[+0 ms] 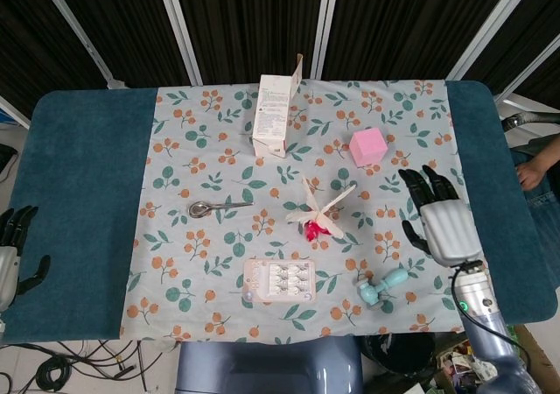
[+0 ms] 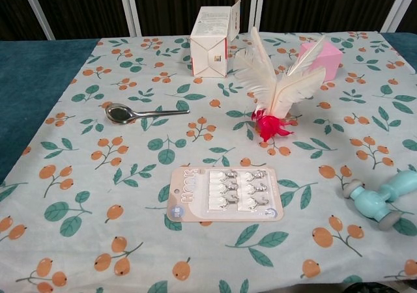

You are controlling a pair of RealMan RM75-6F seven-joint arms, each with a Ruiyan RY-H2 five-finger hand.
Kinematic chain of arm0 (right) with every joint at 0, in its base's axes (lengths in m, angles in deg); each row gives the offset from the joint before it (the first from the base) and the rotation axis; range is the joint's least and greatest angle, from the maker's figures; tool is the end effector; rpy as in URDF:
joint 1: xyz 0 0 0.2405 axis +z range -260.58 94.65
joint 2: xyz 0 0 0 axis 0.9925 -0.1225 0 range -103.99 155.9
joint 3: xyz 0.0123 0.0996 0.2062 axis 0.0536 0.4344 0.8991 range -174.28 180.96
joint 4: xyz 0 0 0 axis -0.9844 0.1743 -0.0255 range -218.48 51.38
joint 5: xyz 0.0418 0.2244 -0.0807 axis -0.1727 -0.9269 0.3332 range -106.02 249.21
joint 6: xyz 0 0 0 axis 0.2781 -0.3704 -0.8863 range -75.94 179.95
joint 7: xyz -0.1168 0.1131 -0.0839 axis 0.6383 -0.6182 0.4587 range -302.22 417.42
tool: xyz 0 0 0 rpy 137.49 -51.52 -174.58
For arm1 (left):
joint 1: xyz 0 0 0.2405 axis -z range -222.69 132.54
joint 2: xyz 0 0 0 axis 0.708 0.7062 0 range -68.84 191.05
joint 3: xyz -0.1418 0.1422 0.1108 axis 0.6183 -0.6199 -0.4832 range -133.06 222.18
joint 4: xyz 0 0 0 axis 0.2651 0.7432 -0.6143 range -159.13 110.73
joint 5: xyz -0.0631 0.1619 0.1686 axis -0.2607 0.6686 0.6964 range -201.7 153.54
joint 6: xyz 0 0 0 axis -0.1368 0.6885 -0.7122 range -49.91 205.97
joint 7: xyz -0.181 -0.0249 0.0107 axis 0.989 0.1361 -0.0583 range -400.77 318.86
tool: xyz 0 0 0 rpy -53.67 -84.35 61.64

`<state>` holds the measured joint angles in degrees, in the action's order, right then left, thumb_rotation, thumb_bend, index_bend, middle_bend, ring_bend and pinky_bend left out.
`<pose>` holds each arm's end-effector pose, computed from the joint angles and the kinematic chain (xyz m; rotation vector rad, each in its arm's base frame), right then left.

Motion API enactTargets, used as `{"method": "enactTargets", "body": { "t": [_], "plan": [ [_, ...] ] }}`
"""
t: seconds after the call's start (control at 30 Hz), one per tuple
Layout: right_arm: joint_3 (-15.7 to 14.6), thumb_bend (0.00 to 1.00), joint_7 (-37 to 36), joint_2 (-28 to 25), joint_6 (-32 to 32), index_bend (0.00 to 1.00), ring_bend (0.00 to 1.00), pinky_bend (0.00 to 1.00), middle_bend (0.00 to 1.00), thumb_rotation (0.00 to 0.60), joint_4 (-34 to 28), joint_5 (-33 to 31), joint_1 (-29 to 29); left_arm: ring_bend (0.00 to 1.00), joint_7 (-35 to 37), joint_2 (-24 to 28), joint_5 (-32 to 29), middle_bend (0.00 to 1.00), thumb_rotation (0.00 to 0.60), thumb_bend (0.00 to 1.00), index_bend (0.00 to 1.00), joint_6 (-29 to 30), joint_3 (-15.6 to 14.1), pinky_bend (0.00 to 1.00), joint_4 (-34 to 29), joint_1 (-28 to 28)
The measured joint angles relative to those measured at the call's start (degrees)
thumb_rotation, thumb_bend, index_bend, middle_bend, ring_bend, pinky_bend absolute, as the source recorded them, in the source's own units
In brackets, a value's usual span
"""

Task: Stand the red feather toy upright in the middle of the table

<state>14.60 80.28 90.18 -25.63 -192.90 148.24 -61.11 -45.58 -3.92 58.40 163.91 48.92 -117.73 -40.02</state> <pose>-0.1594 -0.3064 0.1007 1.5210 -0.7211 1.0136 -0.2985 0.2272 0.1216 -1.3291 -0.8672 -0.8717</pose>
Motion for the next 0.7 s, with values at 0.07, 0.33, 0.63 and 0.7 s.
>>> {"method": "enactTargets", "body": {
  "t": [0.07,0.33,0.63,0.7],
  "plan": [
    [-1.6,0.29,-2.9,-0.2,-2.4,0.0,0.05,0.14,0.09,0.6,1.2,1.9,-2.3,0.0,-0.1,0.0,0.0,0.07,0.6,0.39,0.05,0.0,0.0,0.0,0.0,0.0],
    [-6.3,0.28,-9.3,2.2,-10.3,0.0,0.04,0.14,0.09,0.6,8.7,6.4,-9.3,0.0,-0.3,0.0,0.3,0.07,0.6,0.39,0.05,0.2,0.0,0.0,0.1,0.0],
    [-10.2,0.27,-12.7,7.0,-12.2,0.0,0.04,0.14,0.09,0.6,19.7,9.5,-13.0,0.0,-0.1,-0.1,0.6,0.07,0.6,0.39,0.05,0.7,0.1,0.0,0.2,-0.1],
    [-10.5,0.27,-13.4,8.5,-12.4,0.0,0.04,0.14,0.09,0.6,22.0,9.9,-13.5,0.0,0.0,-0.1,0.7,0.07,0.6,0.39,0.05,0.8,0.1,0.0,0.3,-0.1]
  ]
}}
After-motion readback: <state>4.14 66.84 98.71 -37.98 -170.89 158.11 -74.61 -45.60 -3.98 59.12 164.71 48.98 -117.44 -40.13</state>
